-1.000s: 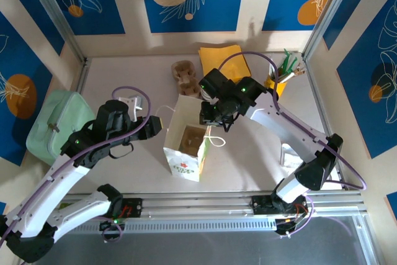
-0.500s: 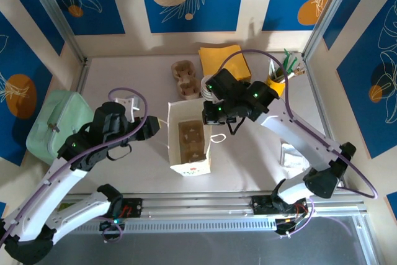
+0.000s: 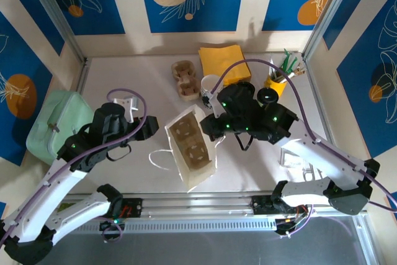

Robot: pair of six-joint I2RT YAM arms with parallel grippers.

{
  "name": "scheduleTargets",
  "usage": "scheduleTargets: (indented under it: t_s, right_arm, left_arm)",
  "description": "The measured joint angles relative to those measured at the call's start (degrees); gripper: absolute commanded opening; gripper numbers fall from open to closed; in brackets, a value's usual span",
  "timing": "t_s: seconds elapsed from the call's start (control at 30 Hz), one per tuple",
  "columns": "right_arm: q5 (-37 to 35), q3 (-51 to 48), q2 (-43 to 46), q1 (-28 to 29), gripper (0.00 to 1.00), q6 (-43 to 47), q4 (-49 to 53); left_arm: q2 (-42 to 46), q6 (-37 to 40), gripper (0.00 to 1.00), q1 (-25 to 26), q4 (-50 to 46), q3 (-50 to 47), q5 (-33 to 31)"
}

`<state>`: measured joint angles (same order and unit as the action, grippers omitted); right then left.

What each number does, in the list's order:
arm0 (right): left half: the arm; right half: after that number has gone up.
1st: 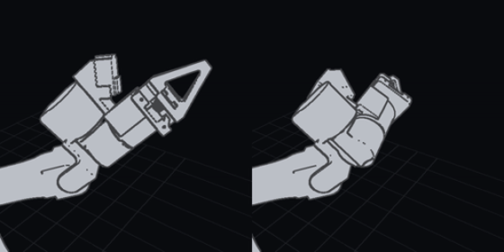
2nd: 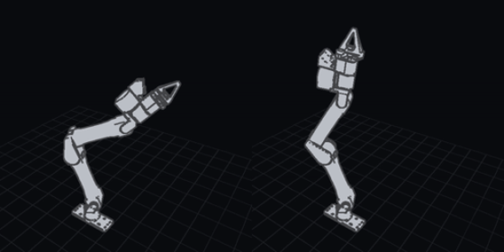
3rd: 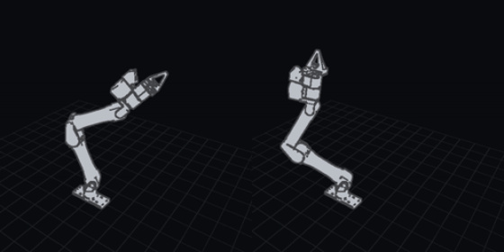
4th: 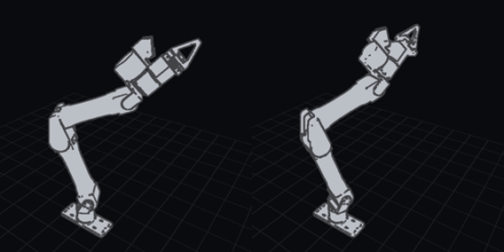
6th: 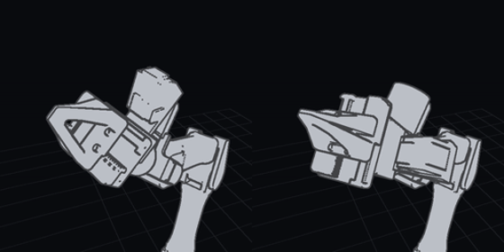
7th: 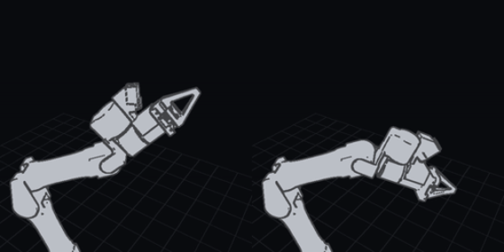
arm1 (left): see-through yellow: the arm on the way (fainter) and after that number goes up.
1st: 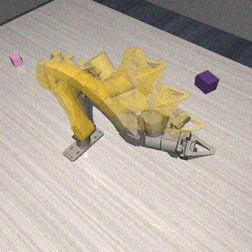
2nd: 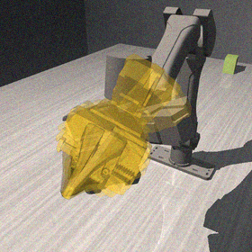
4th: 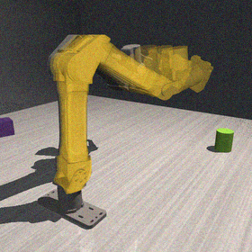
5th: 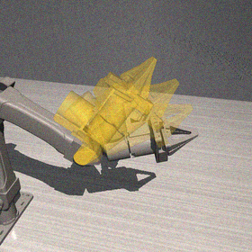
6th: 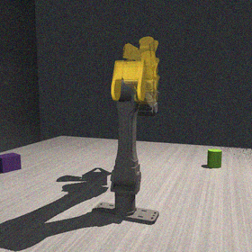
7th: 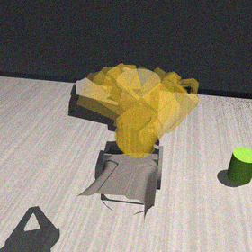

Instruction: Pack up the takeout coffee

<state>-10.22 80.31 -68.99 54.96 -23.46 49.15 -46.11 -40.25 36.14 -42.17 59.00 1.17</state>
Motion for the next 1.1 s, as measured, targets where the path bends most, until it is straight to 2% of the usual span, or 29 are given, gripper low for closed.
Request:
scheduleTargets:
  t_s: [0.27, 0.47, 0.63, 0.93, 1.1]
  right_arm:
    - [-0.3, -5.2, 4.1, 3.3, 0.06, 4.8, -6.0]
    - [-1.3, -5.0, 3.7, 3.5, 0.05, 5.0, -6.4]
    - [-2.5, -0.9, -0.3, 3.2, 0.05, 2.8, -3.9]
    - [1.7, 4.5, -6.7, -4.6, 0.05, -4.7, -0.2]
    - [5.3, 6.0, -9.2, -8.2, 0.05, -5.8, 1.1]
  left_arm:
    - [-0.9, -0.3, 0.51, 0.0, 1.1, 0.0, 0.0]
    - [-1.0, -0.4, 0.51, 0.0, 1.2, -0.1, 0.0]
    - [-1.0, -0.4, 0.51, 0.0, 1.2, -0.1, 0.0]
    - [-0.8, -1.3, 0.51, 0.0, 1.2, -0.1, -0.3]
    - [-0.4, -1.5, 0.51, 0.0, 1.2, -0.1, -1.2]
